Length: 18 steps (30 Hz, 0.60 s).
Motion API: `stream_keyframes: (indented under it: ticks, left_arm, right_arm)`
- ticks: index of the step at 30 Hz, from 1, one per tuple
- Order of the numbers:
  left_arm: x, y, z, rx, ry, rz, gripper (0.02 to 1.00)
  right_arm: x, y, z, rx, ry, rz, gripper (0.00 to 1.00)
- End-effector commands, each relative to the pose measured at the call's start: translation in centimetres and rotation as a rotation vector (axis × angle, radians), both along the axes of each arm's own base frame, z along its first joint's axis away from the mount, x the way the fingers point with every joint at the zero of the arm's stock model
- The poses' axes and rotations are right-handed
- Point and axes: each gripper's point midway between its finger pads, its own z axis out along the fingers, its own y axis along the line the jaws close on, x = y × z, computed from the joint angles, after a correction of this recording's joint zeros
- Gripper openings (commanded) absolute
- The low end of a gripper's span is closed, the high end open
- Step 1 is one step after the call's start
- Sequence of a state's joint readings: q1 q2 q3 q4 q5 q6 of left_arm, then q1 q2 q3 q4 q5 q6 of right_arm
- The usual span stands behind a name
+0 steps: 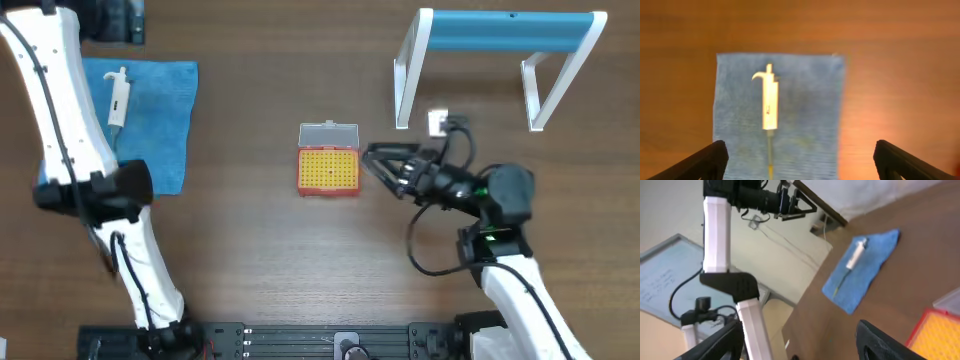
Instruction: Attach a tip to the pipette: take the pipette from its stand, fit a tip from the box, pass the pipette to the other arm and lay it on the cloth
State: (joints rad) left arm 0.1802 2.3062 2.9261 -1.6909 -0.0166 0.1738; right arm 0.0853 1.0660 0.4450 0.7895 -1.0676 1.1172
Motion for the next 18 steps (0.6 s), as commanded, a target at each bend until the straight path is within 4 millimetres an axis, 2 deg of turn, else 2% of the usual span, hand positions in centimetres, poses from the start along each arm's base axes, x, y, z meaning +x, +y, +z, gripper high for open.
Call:
stream_keyframes:
  ticks: [1, 2, 4, 5, 6, 7, 8, 10, 12, 13, 15, 16, 18]
  left_arm:
    - [-6.0, -4.7, 7.6, -0.015, -0.114, -0.047, 0.943]
    - [-9.1, -5.5, 9.0, -0.046, -0.126, -0.008, 0.945]
    - [-13.2, -7.0, 9.6, -0.126, -0.119, 0.001, 0.943]
    - [-17.4, -7.8, 8.8, -0.180, -0.084, 0.034, 0.945]
    - [-19.7, -8.6, 7.7, -0.225, -0.080, 0.055, 0.943]
    - [-21.0, -9.8, 6.5, -0.254, -0.098, 0.033, 0.943]
    - [-21.9, -10.8, 5.2, -0.279, -0.119, 0.032, 0.945]
    - [-24.6, -12.4, -0.2, -0.343, -0.141, 0.110, 0.943]
    - [-27.1, -11.4, -4.7, -0.348, -0.161, 0.249, 0.945]
    - [-27.6, -11.2, -6.7, -0.367, -0.218, 0.267, 0.945]
    - [-26.7, -11.0, -9.4, -0.396, -0.355, 0.252, 0.947]
    - [-26.8, -10.7, -10.7, -0.382, -0.364, 0.264, 0.947]
    - [-27.8, -10.0, -15.8, -0.334, -0.291, 0.292, 0.947]
  right_arm:
    - [-2.7, -2.9, 5.1, -0.022, -0.181, -0.036, 0.717]
    - [-3.3, -3.9, 5.1, -0.041, -0.173, -0.057, 0.717]
    - [-3.9, -5.0, 4.5, -0.080, -0.169, -0.098, 0.717]
    - [-4.3, -6.0, 4.1, -0.122, -0.201, -0.146, 0.717]
    - [-4.5, -6.7, 4.0, -0.158, -0.244, -0.171, 0.717]
    - [-4.7, -7.2, 3.8, -0.177, -0.258, -0.184, 0.717]
    - [-4.9, -7.6, 3.7, -0.193, -0.274, -0.185, 0.717]
    - [-5.2, -8.6, 3.4, -0.200, -0.256, -0.186, 0.717]
    - [-5.6, -9.1, 3.4, -0.206, -0.254, -0.176, 0.717]
    - [-5.8, -9.4, 3.6, -0.214, -0.263, -0.181, 0.717]
    - [-6.1, -9.8, 4.0, -0.236, -0.292, -0.183, 0.720]
    - [-6.2, -9.8, 4.1, -0.244, -0.303, -0.184, 0.717]
    - [-6.4, -10.0, 4.1, -0.254, -0.309, -0.182, 0.720]
